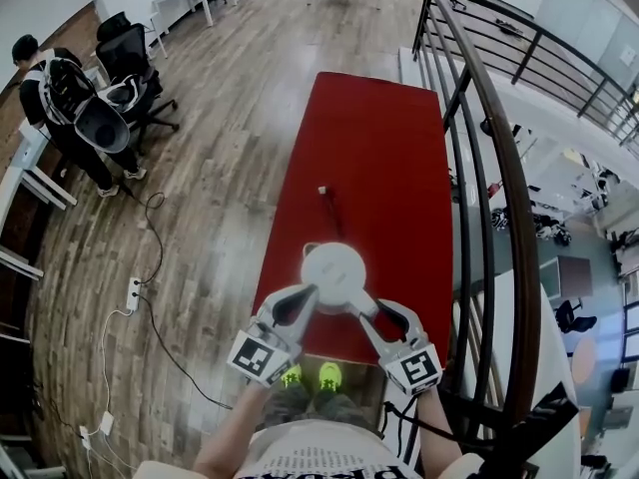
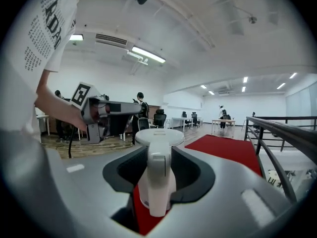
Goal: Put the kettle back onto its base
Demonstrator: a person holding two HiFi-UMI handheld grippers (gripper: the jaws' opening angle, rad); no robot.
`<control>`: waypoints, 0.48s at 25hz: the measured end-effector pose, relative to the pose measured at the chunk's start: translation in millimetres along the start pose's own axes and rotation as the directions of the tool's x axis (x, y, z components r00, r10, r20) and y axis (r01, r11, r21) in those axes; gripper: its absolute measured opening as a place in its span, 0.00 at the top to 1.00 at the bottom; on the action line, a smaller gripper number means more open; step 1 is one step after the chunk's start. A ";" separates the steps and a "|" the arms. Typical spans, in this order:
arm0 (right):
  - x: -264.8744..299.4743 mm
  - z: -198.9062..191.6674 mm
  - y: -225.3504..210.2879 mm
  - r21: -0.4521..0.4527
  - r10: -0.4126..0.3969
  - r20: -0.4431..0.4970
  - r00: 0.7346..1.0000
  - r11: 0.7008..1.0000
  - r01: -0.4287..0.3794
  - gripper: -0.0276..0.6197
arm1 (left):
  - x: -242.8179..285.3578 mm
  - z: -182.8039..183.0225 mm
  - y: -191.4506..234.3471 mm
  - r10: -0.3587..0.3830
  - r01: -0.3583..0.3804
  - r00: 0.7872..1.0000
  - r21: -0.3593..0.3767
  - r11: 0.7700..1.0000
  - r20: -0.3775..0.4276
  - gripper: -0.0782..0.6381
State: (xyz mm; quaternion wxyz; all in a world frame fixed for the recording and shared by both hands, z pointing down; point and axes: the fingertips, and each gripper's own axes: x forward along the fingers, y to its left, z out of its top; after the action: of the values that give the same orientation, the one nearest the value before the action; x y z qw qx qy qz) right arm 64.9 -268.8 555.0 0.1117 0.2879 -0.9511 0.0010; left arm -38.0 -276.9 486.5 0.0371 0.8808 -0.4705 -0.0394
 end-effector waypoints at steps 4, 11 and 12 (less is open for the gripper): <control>1.6 33.0 -4.5 -0.053 -0.024 0.062 0.998 0.998 0.027 0.71 | 1.5 7.9 -1.2 -0.003 0.003 1.000 0.008 1.000 0.009 0.90; 14.5 91.6 -13.5 -0.155 -0.063 0.145 0.987 0.984 0.085 0.89 | 15.4 31.3 -3.8 -0.010 0.009 0.999 0.024 1.000 0.044 0.90; 17.5 96.8 -15.4 -0.171 -0.073 0.143 0.987 0.981 0.097 0.92 | 18.6 36.5 -4.3 -0.009 0.008 0.998 0.015 1.000 0.057 0.90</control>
State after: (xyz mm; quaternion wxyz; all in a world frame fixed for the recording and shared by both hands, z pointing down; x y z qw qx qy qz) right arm 38.7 -297.6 463.4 0.0716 0.3168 -0.9396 -0.1079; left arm -27.9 -291.1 449.1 0.0170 0.8815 -0.4679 -0.0612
